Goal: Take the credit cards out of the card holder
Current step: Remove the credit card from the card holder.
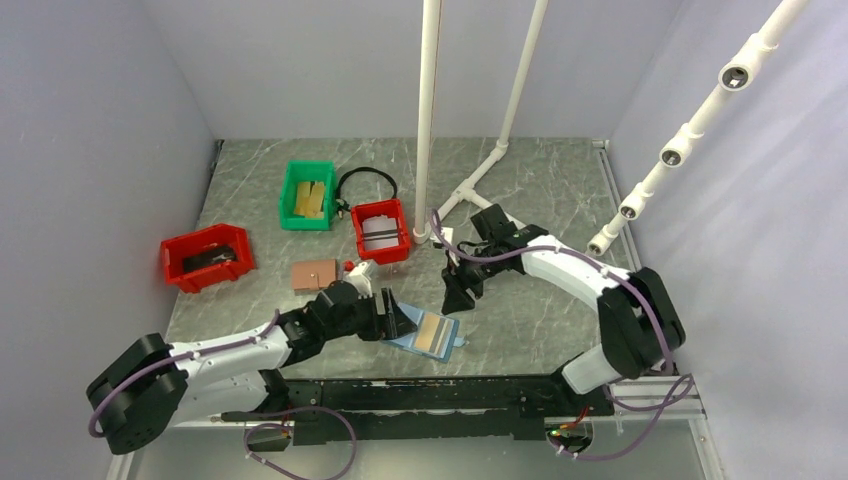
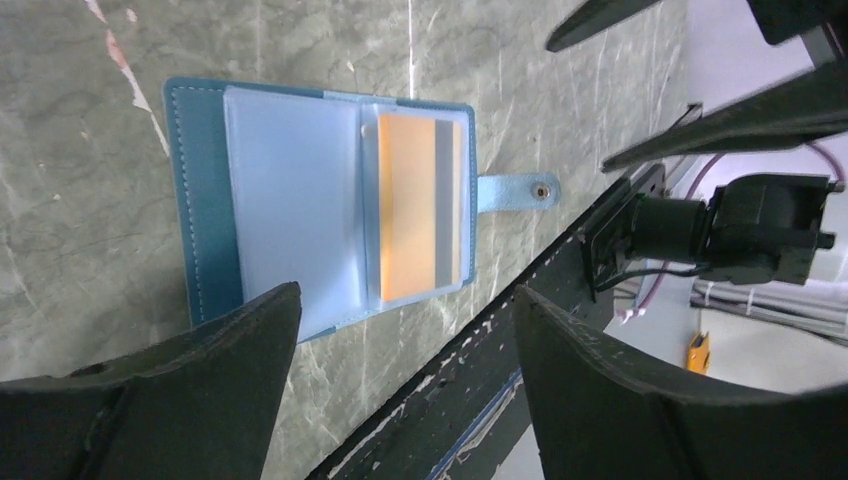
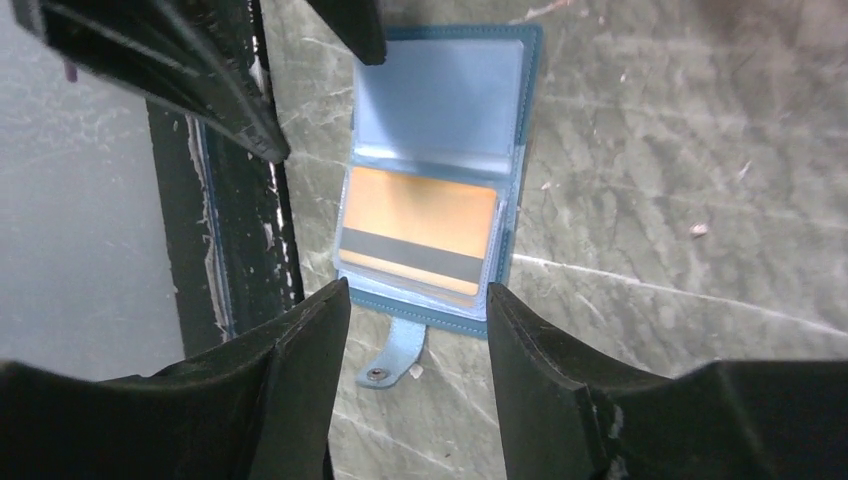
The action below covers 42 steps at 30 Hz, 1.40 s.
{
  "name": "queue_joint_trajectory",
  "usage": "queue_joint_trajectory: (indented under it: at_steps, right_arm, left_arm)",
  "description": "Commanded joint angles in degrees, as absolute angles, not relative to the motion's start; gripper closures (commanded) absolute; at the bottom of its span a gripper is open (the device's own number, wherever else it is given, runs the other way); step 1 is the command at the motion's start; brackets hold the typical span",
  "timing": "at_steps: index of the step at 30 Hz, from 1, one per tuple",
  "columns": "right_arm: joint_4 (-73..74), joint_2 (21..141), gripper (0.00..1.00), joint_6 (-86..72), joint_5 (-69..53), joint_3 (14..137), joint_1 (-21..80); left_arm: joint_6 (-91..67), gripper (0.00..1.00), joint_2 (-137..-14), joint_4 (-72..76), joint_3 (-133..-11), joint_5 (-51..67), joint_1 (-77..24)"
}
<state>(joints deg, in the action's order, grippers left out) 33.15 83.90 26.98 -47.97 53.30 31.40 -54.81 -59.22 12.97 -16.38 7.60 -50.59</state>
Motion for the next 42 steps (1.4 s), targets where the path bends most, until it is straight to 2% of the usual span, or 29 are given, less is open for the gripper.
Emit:
queue_joint_trajectory:
  at_steps: [1, 10, 16, 23, 32, 38, 42]
  right_arm:
    - [30.3, 89.1, 0.46, 21.0, -49.5, 53.8, 29.9]
    - [29.3, 96.4, 0.49, 15.7, -48.4, 55.1, 29.2]
    - [31.4, 100.6, 0.51, 15.9, -50.9, 56.7, 29.6]
    - [32.1, 101.2, 0.55, 16.4, -51.8, 57.2, 30.7]
    - [32.8, 101.3, 0.59, 16.6, -53.1, 57.6, 31.0]
    - [30.2, 99.7, 0.58, 14.7, -45.0, 56.6, 31.2]
    - [30.7, 100.0, 0.57, 15.3, -43.8, 56.8, 31.6]
  left_arm:
    - [-49.5, 0.2, -61.9, 9.9, -21.5, 12.0, -51.1]
    - [-48.9, 0.36, -70.7, 14.1, -23.1, 11.8, -55.1]
    - [-49.8, 0.38, -73.8, 13.6, -23.5, 9.8, -55.4]
    - [-51.5, 0.47, -76.4, 15.8, -22.8, 9.3, -55.5]
    - [-53.0, 0.49, -79.5, 18.1, -22.6, 9.4, -55.5]
    - [-53.3, 0.49, -78.0, 16.9, -22.1, 8.2, -55.5]
    - [-53.3, 0.49, -78.4, 16.6, -22.2, 8.2, -55.5]
